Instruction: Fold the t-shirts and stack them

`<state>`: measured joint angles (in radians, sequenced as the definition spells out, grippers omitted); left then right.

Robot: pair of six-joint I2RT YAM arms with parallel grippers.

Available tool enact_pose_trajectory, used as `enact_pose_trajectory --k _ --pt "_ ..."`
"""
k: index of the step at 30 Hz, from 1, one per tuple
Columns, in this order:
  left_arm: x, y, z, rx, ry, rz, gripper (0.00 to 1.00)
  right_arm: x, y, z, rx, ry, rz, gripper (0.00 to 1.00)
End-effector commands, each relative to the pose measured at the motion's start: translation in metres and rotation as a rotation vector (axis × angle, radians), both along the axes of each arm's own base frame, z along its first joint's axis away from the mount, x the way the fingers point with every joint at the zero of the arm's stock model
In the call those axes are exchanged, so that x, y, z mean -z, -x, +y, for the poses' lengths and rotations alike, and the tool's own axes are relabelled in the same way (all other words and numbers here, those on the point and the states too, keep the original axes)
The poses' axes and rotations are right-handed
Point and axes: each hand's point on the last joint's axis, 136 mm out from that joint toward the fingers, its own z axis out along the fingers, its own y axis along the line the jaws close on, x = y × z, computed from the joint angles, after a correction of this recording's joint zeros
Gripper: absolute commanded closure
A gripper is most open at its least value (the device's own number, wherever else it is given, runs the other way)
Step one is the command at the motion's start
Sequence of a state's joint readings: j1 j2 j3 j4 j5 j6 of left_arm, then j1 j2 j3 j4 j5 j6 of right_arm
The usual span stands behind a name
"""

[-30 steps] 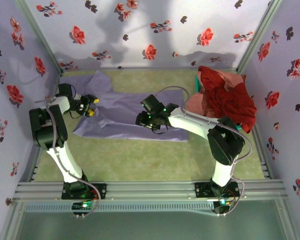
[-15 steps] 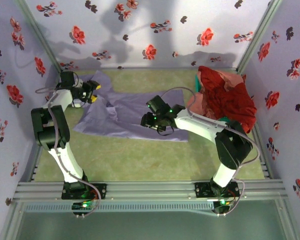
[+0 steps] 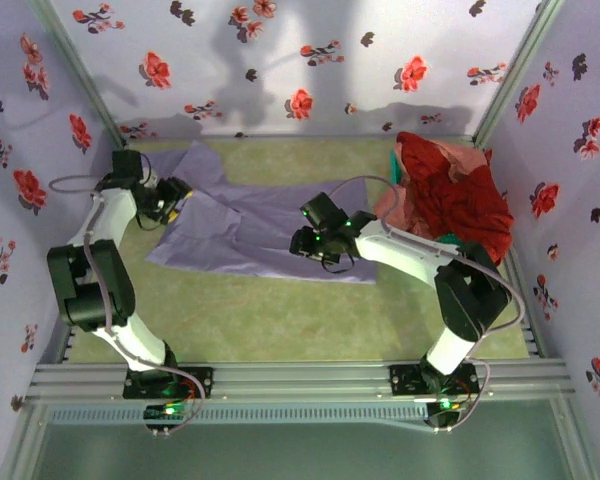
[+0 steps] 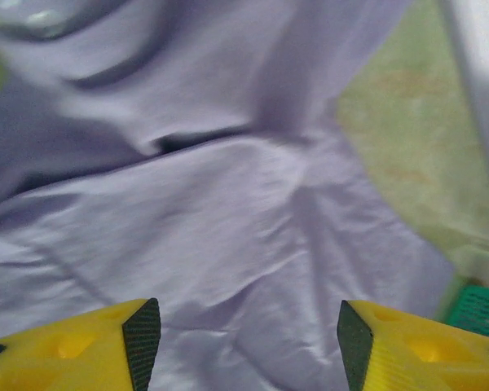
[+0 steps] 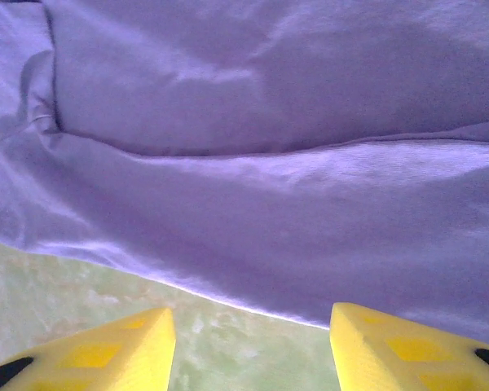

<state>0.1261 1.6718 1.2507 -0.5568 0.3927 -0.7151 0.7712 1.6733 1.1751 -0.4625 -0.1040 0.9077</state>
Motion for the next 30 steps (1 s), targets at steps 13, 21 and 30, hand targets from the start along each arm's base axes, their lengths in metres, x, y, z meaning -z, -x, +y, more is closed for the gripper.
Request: enact_pose_trajectory --k 13,21,30 --pt "0.039 0.059 0.066 0.256 -0.379 0.273 0.5 0.015 0.013 -0.024 -0.023 0.056 0.023 0.45" --pt "0.067 0.06 0.063 0.376 -0.367 0.332 0.55 0.017 0.018 -0.029 -0.02 0.048 0.021 0.45" --pt "0.083 0.048 0.061 0.404 -0.344 0.329 0.61 0.019 0.019 -0.025 -0.064 0.028 0.049 0.45"
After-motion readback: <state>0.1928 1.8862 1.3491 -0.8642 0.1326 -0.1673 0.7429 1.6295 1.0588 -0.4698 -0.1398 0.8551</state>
